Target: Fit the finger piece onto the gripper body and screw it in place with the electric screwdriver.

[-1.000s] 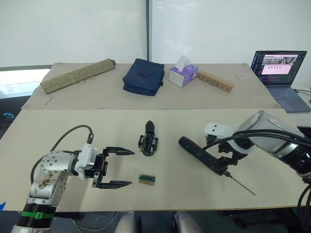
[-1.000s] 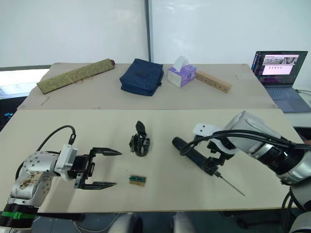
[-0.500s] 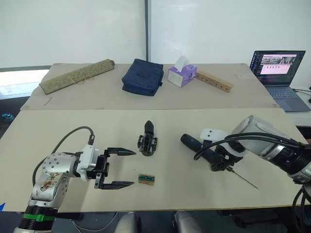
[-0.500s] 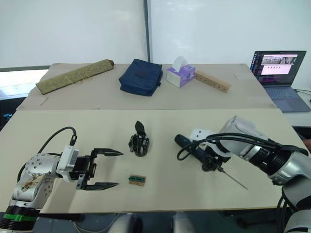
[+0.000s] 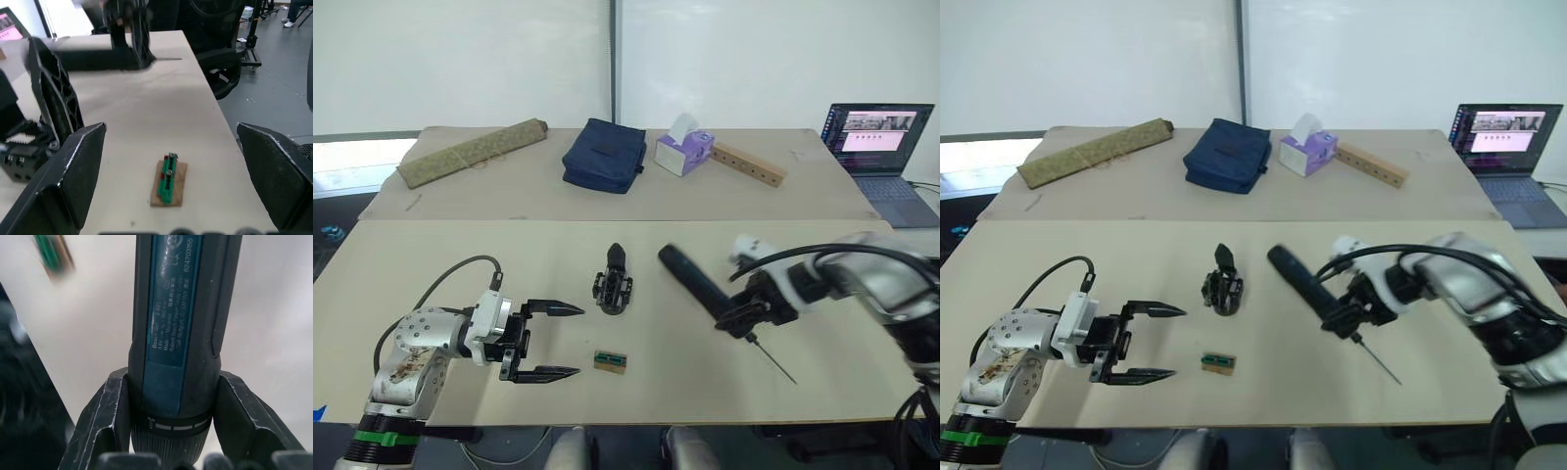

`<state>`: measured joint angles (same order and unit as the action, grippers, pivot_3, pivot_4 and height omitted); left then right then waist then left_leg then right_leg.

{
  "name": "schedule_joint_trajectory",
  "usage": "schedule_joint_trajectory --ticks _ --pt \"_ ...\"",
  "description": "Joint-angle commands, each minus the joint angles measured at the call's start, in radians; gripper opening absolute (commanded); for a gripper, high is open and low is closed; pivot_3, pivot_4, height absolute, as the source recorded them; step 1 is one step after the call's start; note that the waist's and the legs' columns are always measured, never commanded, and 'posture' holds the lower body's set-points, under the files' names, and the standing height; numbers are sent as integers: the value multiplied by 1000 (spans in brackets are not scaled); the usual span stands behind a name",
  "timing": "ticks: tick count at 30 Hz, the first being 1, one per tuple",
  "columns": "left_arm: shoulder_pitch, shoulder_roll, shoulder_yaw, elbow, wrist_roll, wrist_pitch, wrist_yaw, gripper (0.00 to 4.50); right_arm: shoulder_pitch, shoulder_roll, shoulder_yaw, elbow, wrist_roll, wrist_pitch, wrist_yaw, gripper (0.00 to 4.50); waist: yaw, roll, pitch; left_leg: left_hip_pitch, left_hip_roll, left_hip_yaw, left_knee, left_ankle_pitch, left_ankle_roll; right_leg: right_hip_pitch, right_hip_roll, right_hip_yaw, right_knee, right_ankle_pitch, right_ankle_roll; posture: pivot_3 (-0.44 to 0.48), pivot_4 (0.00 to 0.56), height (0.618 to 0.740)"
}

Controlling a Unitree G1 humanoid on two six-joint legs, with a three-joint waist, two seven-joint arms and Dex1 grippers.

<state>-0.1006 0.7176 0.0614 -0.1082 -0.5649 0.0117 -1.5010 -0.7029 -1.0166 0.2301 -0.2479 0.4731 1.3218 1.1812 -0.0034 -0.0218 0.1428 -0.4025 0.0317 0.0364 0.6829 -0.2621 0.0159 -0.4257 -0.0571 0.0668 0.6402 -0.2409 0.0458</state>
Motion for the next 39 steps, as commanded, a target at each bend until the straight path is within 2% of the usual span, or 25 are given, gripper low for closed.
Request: schedule_joint_trajectory --ticks 1,4,6,10,14,19,22,25,31,39 --pt "-12 24 34 15 -23 -7 -27 4500 106 16 -303 -114 141 -21 5 1932 3 0 0 0 0 0 0 0 0 1 0 0 -1 0 0 0 150 740" --pt "-19 36 42 42 -18 -26 -53 4500 238 121 -537 -224 253 -110 -11 1932 4 -1 0 0 0 0 0 0 0 1 1 -1 -1 0 0 0 150 740" --pt "-27 34 43 72 -5 -52 -61 4500 275 243 -661 -275 359 -152 -68 1932 -2 -1 0 0 0 0 0 0 0 1 2 -1 0 0 0 0 150 740" --pt "-40 13 42 158 71 -159 -31 4500 334 368 -702 -392 442 -240 -171 1932 -10 -1 0 4 1 0 -1 0 0 4 3 0 1 0 0 0 150 740" --pt "-49 37 4 262 125 -188 -72 4500 457 486 -554 -508 324 -527 -160 1932 -11 -2 0 3 1 0 -1 0 0 3 3 0 1 0 0 0 150 740" --pt "-76 15 -36 365 159 -285 -112 4500 470 572 -346 -430 181 -817 -86 1932 -14 -3 0 3 0 1 0 0 0 3 3 1 1 0 0 0 150 740" --pt "-76 -25 -74 363 177 -302 -96 4500 457 627 -249 -382 146 -922 -73 1932 -11 -3 -1 4 0 3 0 0 0 3 3 0 1 0 0 0 150 740" --pt "-72 -74 -108 316 188 -273 -47 4500 448 659 -185 -363 136 -979 -66 1932 -8 -3 0 3 0 4 0 0 0 2 3 0 1 0 0 0 150 740" --pt "-49 -134 -178 274 252 -260 45 4500 445 647 -106 -326 112 -1045 -44 1932 -9 -3 0 3 0 1 1 0 0 3 3 0 2 0 0 0 150 740" --pt "-52 -177 -254 353 331 -294 102 4500 402 665 -54 -248 81 -1102 -59 1932 -4 0 -2 6 0 2 0 0 0 6 3 0 3 0 0 0 150 740"
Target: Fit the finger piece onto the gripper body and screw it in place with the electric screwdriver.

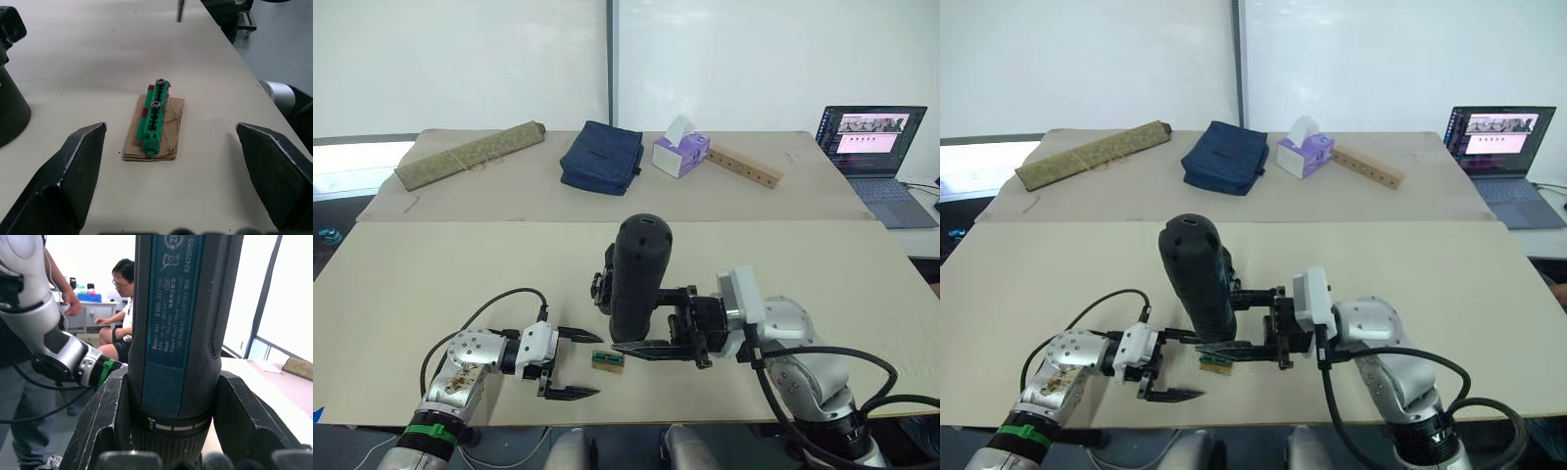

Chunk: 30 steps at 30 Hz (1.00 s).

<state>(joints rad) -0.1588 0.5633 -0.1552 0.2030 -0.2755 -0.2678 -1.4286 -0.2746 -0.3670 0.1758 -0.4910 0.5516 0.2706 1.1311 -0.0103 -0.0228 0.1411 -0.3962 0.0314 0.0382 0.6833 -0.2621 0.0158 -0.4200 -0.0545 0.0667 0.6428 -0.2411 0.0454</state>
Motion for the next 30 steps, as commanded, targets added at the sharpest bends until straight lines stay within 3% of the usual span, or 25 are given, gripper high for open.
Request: schedule_joint_trajectory --ticks 1,10,15,30 --pt "5 -28 -44 51 49 -18 35 4500 -30 18 2 0 4 -54 -14 1932 6 1 -1 0 0 1 0 0 0 0 0 0 0 0 0 0 150 740" --pt "2 -61 -86 100 73 -37 57 4500 -38 12 38 31 -15 -69 -9 1932 23 6 -5 3 -2 3 0 0 0 4 -2 0 -1 0 0 0 150 740" --pt "-17 -81 -95 109 75 -44 55 4500 -30 -12 54 41 -23 -66 4 1932 24 6 -5 13 -2 3 -2 0 0 16 -3 -1 -6 -1 1 0 150 740" --pt "-11 -85 -126 79 81 -21 51 4500 -27 -22 54 71 -46 -91 10 1932 23 6 -5 12 -3 2 -3 0 0 17 -4 -1 -10 -1 2 0 150 740"
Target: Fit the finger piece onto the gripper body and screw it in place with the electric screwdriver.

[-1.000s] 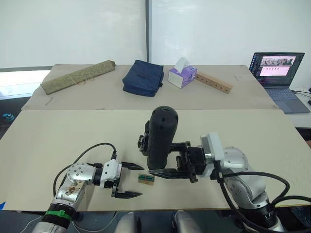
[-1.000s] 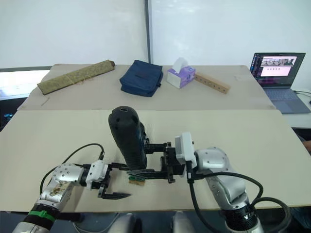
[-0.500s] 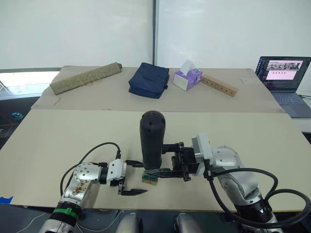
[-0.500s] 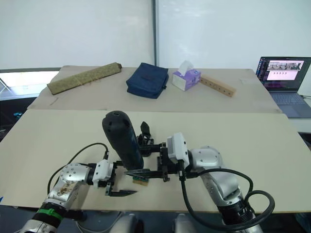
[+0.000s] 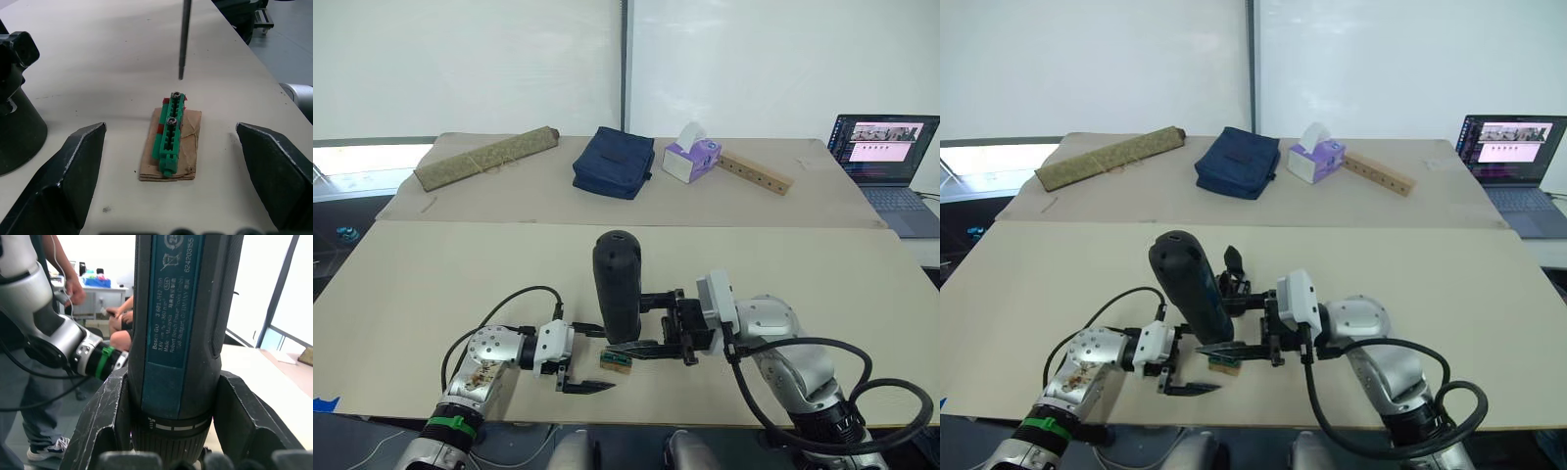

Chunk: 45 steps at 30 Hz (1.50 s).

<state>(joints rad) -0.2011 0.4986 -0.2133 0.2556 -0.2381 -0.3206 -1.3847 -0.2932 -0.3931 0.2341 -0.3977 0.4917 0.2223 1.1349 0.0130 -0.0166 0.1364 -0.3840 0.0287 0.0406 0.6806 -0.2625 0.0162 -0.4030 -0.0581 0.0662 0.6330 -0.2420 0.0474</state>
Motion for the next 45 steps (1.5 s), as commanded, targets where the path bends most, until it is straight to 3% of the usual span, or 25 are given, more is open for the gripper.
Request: schedule_joint_trajectory --ticks 1,45 --pt "32 -20 -68 24 44 34 9 4500 -9 4 -3 -19 12 -46 8 1932 0 0 0 0 0 0 0 0 0 0 0 0 0 0 0 0 150 740" --pt "68 1 -62 -60 35 109 43 4500 -28 3 11 13 -4 -52 20 1932 -4 0 0 -1 1 -2 -1 -1 1 -1 0 0 -2 0 0 0 150 740"
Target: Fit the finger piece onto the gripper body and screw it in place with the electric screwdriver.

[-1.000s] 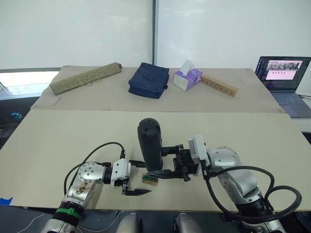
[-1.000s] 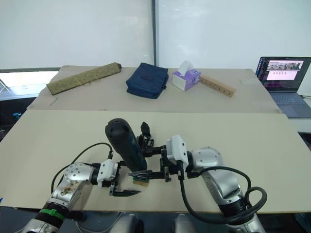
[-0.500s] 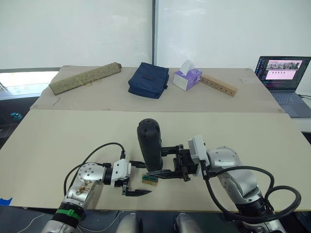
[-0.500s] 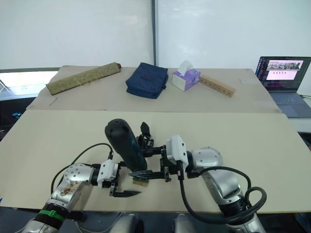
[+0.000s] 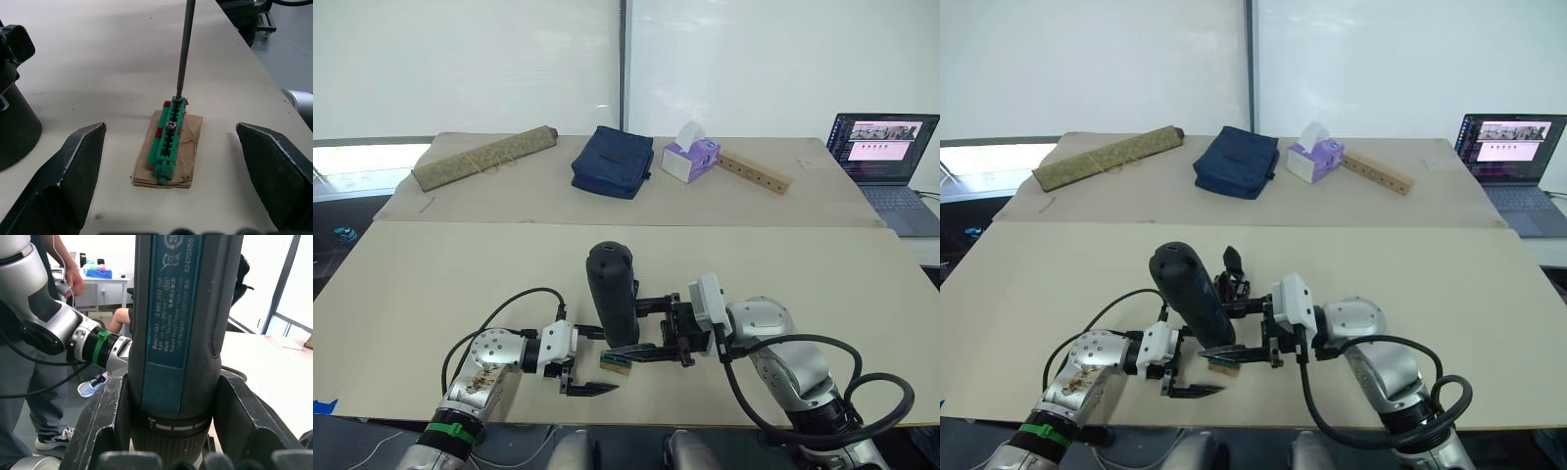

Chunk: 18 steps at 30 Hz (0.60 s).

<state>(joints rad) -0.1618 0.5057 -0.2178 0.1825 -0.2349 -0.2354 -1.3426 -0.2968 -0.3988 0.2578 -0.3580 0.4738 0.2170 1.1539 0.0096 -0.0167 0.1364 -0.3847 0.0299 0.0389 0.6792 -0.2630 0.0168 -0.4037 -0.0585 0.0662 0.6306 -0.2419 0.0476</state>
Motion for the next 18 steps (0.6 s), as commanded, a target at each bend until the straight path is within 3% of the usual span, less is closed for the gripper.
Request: schedule_joint_trajectory --ticks 1,18 --pt "28 -7 -58 12 32 25 1 4500 -25 9 -13 -25 12 -48 1 1932 0 0 0 0 0 0 0 0 0 0 0 0 0 0 0 0 150 740" --pt "35 -7 -58 36 34 6 -1 4500 -22 6 -11 -6 5 -46 5 1932 0 0 0 0 0 -1 0 0 0 0 0 0 -1 0 0 0 150 740"
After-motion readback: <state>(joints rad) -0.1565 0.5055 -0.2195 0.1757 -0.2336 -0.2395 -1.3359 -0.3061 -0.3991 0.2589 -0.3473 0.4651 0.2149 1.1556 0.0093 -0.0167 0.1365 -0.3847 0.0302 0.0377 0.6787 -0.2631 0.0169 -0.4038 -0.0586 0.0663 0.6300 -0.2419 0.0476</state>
